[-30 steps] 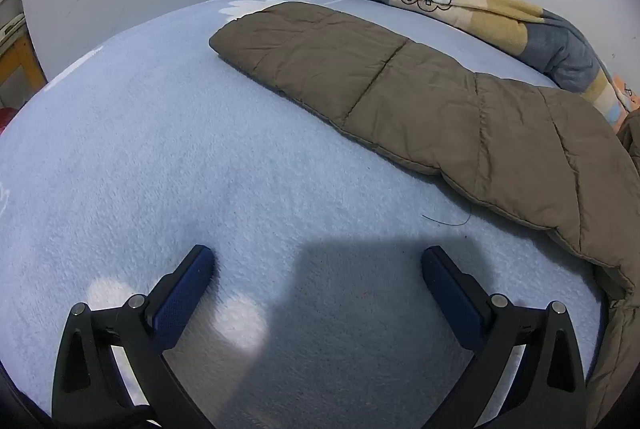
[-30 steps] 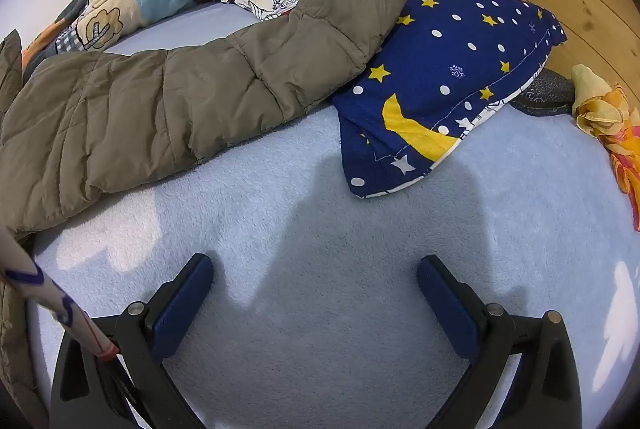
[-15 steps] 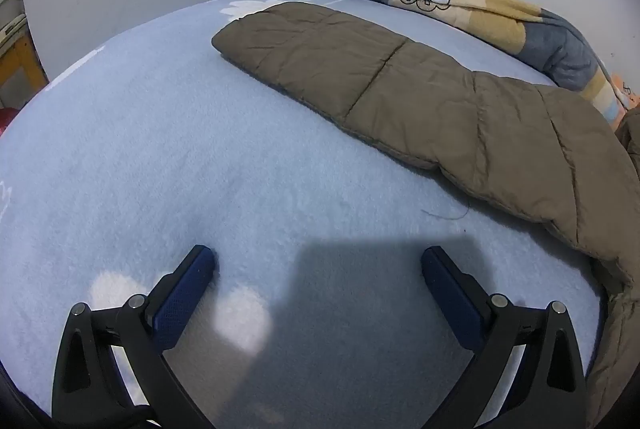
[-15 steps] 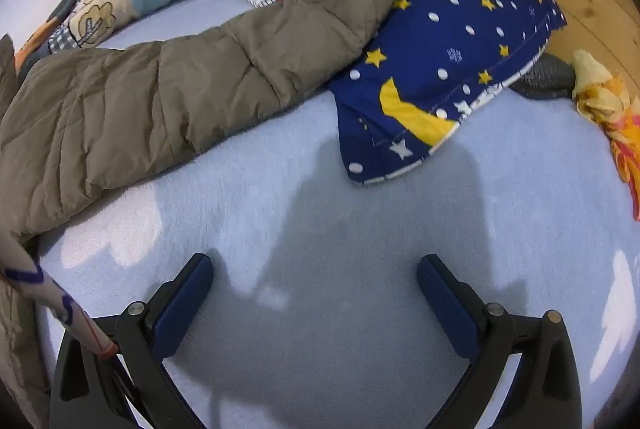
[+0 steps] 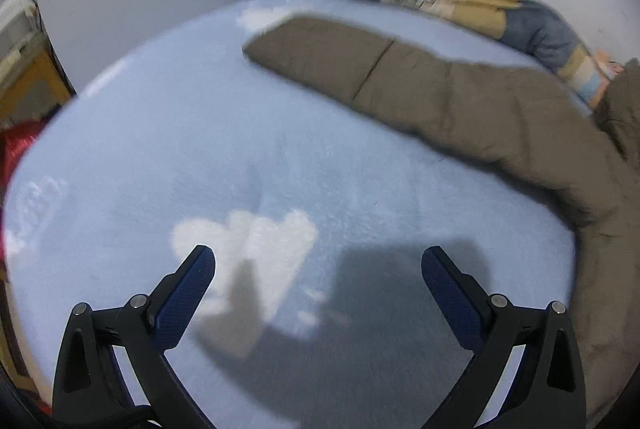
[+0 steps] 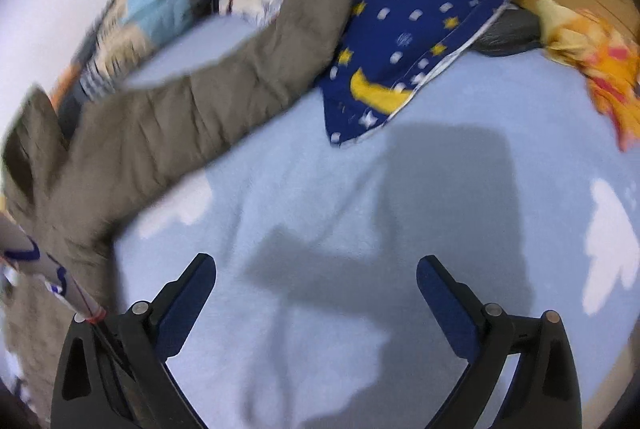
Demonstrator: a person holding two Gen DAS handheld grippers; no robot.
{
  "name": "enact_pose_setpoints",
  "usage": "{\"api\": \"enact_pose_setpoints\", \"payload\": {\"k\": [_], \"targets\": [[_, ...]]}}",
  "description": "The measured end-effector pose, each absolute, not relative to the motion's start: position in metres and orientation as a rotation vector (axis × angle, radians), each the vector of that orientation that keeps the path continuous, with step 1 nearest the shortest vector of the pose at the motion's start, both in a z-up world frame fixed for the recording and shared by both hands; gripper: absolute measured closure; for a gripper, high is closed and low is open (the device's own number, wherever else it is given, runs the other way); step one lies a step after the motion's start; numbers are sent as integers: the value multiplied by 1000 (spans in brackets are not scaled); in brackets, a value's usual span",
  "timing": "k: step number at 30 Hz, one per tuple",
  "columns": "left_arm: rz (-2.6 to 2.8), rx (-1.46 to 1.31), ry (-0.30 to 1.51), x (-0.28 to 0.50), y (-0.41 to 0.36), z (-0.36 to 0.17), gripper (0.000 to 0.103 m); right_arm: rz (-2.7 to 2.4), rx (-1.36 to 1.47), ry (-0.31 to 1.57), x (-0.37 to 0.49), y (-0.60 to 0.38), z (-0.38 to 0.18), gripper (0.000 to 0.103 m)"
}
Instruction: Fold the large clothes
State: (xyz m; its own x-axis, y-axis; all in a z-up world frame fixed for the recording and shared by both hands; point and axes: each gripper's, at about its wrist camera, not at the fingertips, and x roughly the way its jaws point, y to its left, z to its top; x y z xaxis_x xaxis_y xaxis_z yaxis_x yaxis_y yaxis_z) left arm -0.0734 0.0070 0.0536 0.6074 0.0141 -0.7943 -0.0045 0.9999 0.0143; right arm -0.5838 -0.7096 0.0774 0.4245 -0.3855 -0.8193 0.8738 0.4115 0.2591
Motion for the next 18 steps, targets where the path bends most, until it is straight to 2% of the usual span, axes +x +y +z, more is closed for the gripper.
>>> {"api": "enact_pose_setpoints", "payload": {"k": [4,8,11,14,18], "targets": [[-29,20,774,-119,-4,112,0,-868,696,606,-594,-676,131,1],[-64,14,596,-198,-25,169,0,-779,521,488,-579,-614,190,1],[-91,2,545,-270,-45,183,0,-704,428,391,-574,-549,220,1],[-174,38,504,-339,-69,191,0,-656,389,340,-575,-480,230,0],[-272,115,432,-413,-90,213,0,-583,317,367,-581,-388,229,0]]}}
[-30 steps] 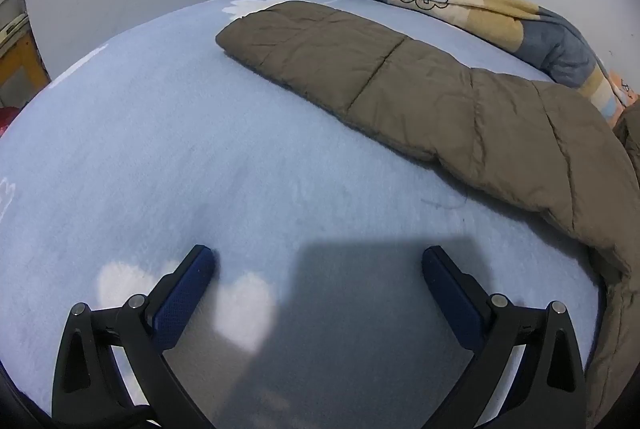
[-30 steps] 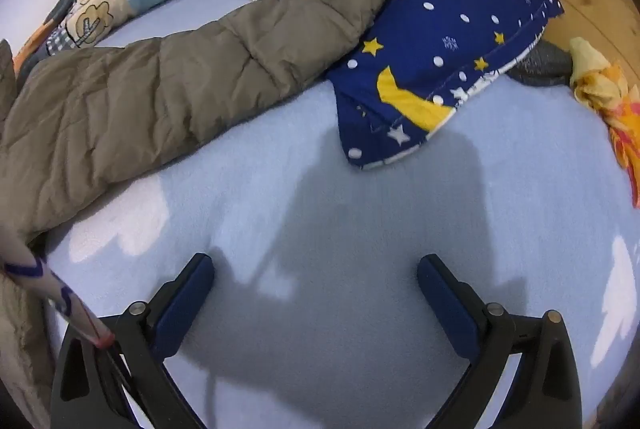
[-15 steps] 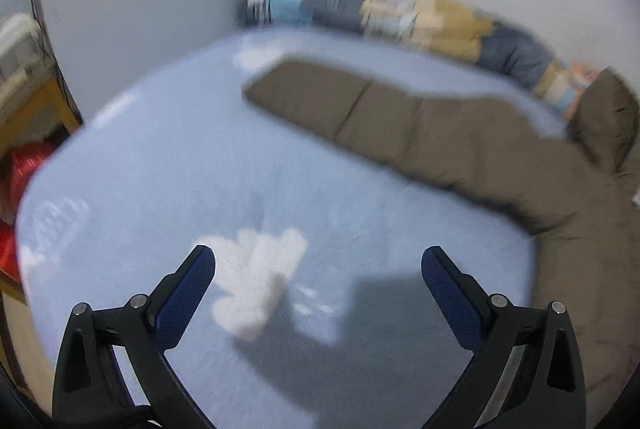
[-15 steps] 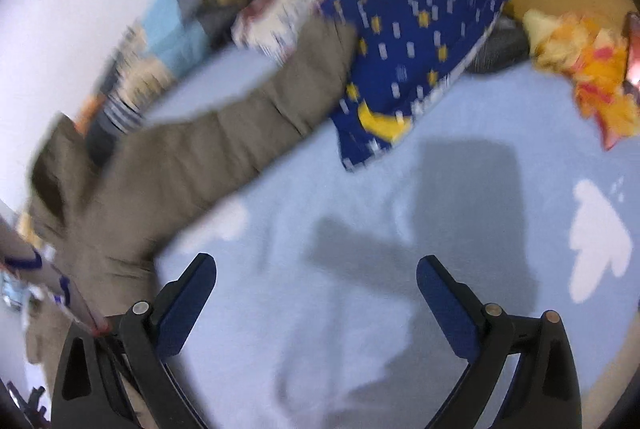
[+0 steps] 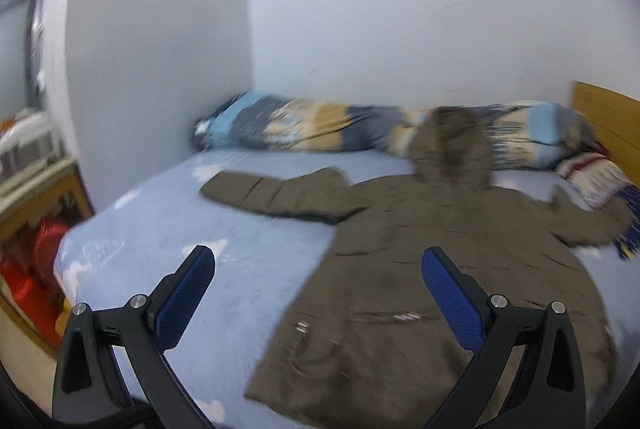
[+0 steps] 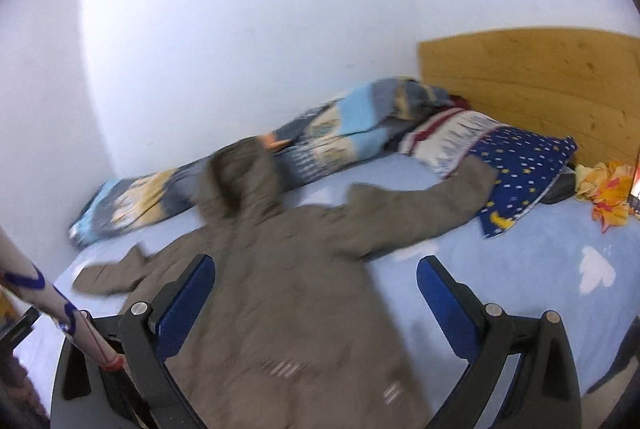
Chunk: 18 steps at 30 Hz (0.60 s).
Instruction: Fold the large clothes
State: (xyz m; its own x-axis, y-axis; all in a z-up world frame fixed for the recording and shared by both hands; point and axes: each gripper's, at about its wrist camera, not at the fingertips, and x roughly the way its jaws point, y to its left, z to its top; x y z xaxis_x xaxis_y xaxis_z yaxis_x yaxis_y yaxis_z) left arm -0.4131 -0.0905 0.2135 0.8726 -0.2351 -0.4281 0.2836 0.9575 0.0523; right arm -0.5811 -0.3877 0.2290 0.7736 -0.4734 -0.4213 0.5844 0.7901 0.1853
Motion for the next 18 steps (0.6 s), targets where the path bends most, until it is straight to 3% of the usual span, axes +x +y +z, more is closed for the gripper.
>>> {"api": "enact_pose_setpoints", "payload": {"k": [7,18], "targets": [[-395,119,429,-466,-113,253,0,-520,179,432,-589,-299,248,0],[-385,177,446,-469,-125,242,0,-551,180,520,-582,-288,240,0]]}}
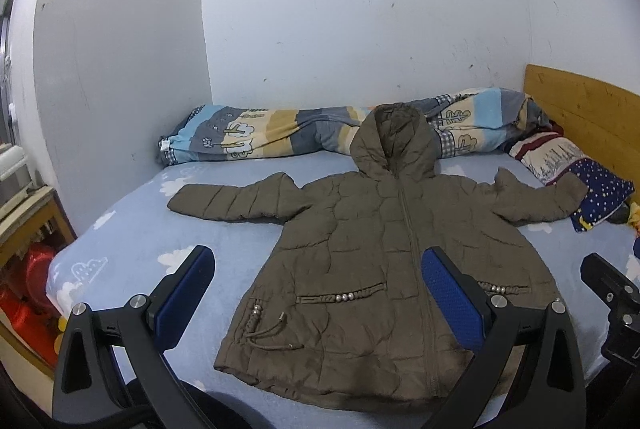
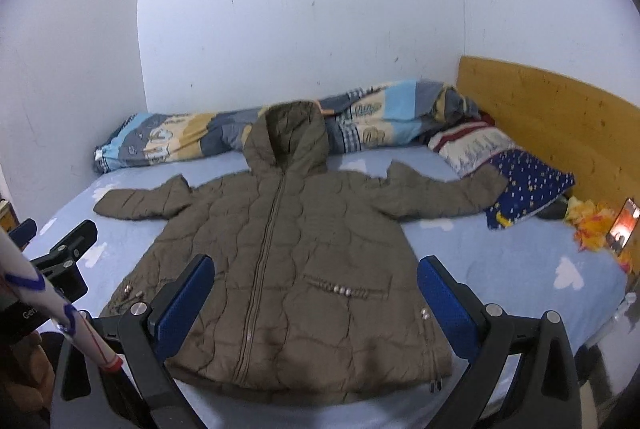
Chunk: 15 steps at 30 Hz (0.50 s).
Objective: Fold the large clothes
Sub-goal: 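Reach the right tool toward the jacket sleeve cuff nearest it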
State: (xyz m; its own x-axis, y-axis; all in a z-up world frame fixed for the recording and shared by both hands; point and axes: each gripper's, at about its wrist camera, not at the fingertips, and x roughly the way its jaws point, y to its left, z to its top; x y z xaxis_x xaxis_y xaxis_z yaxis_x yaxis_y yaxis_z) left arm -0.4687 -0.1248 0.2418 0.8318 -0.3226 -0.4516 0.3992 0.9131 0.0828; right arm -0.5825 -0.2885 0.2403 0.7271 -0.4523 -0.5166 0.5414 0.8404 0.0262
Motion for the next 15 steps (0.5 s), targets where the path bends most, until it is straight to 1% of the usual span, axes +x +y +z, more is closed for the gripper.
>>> {"api": "enact_pose_setpoints", "payload": {"k": [15], "targets": [[-351,237,462,-476,-118,235,0,-522,170,533,-578,-284,235,0]]}}
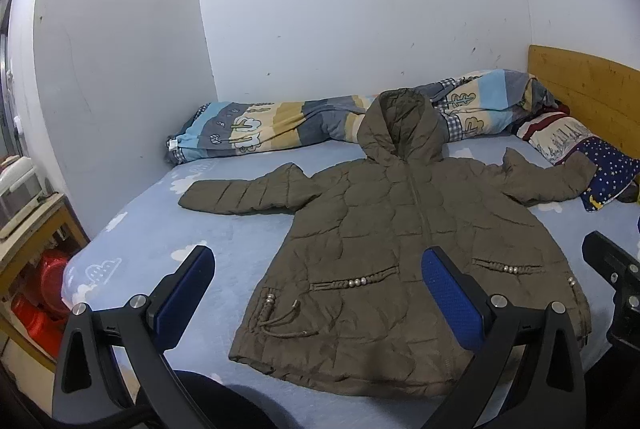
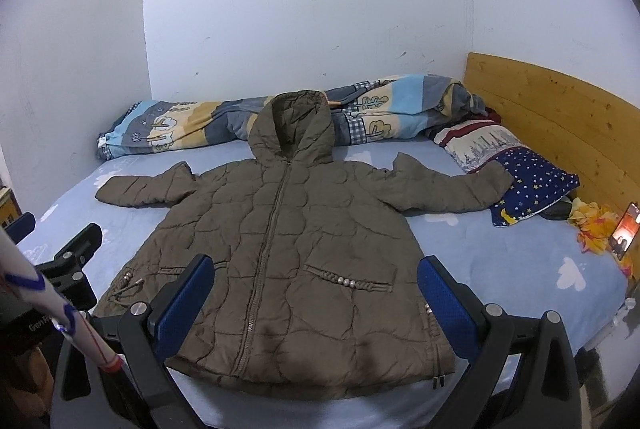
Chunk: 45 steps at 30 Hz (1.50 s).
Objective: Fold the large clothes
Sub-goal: 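Reach the right tool toward the jacket sleeve cuff nearest it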
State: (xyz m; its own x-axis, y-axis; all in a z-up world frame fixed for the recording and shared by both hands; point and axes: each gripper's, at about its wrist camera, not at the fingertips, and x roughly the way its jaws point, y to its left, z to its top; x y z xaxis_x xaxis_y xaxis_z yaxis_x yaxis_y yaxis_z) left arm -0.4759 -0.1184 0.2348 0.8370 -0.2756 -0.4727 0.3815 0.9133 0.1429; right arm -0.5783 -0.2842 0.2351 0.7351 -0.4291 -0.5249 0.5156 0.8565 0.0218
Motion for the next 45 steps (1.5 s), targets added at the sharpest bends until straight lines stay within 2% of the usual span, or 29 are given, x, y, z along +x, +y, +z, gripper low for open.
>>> {"api": "enact_pose_setpoints", "payload": {"k": [20,27,31,35,39,43,45], "targets": [[-380,245,444,-489,-122,243,0,-515,160,531,-589,-278,241,0],[-402,245,428,-451,-148,250,0,-508,174,564,-586,-296,233,0],[-371,229,365,-395,-169,279,0,-485,241,555,-580,-349,242,0],[-366,203,348,-336,-198,285,0,-573,349,518,-577,-450,263,0],[-445,229,449,-280,-243,241,0,-656,464,497,-574,-559,266,0],[-458,300,526,-259,-269,188,0,-732,649,530,-569,-664,236,0],[-488,317,555,-252,-278,179,0,-738,739,552,-565,-713,213,0]]}}
